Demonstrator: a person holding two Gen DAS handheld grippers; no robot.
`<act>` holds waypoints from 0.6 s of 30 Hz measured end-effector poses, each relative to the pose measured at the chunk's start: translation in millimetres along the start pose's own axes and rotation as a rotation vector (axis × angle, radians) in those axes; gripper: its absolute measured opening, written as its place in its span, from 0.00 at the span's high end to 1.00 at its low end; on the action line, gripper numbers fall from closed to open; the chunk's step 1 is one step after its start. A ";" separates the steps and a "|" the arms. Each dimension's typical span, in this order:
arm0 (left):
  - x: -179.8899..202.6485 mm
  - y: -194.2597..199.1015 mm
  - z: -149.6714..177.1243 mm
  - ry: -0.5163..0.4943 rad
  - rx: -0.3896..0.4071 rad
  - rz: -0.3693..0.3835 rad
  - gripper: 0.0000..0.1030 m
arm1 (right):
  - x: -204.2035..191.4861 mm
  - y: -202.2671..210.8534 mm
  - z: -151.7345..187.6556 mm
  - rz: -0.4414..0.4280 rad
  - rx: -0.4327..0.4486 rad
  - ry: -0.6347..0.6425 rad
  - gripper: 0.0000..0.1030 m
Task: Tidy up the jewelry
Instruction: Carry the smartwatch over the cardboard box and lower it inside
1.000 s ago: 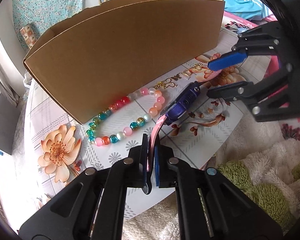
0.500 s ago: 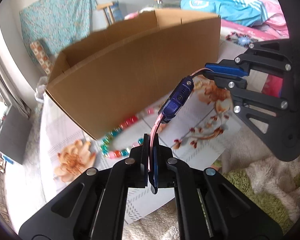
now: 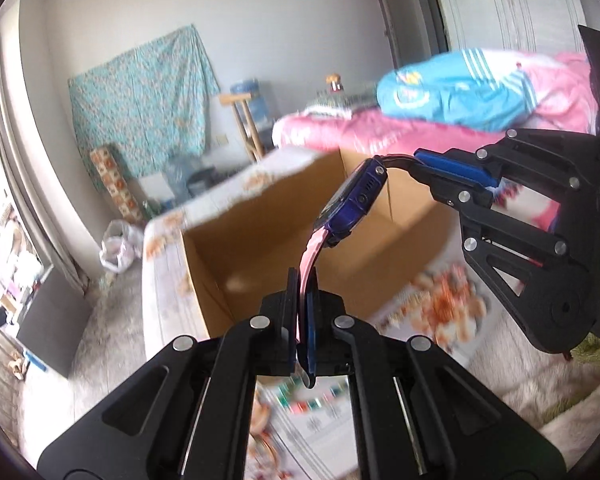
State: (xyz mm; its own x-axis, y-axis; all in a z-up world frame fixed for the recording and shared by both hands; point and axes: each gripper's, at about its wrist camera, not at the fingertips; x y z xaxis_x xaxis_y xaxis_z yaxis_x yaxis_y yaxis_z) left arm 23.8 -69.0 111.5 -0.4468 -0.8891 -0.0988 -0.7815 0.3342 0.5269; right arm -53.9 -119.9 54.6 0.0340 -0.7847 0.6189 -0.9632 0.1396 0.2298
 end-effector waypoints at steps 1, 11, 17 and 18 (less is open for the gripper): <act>-2.8 -1.5 -7.3 0.000 0.007 0.003 0.97 | 9.3 -12.5 -6.7 -0.014 0.000 -0.008 0.95; -53.1 -106.1 -70.7 0.147 -0.303 0.081 0.97 | 46.0 -177.6 -30.3 -0.521 -0.317 -0.130 0.96; -66.1 -188.4 -56.8 0.148 -0.558 0.082 0.97 | 24.9 -282.0 -16.2 -0.774 -0.617 -0.130 0.96; -67.1 -198.5 -53.9 0.149 -0.594 0.082 0.97 | 22.1 -299.2 -11.7 -0.822 -0.672 -0.140 0.96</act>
State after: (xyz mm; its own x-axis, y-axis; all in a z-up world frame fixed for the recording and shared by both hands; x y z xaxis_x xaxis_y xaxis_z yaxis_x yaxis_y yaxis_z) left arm 232.4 -92.5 59.0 -0.3965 -0.9162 0.0584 -0.3516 0.2103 0.9122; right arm 238.1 -171.9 8.3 0.5332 -0.8460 0.0037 -0.3126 -0.1929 0.9301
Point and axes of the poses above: each gripper's, at about its wrist camera, not at the fingertips, and y roughly against the way its jaws point, x to its right, z to its underside, and after that the axes turned 11 degrees about y, right-handed
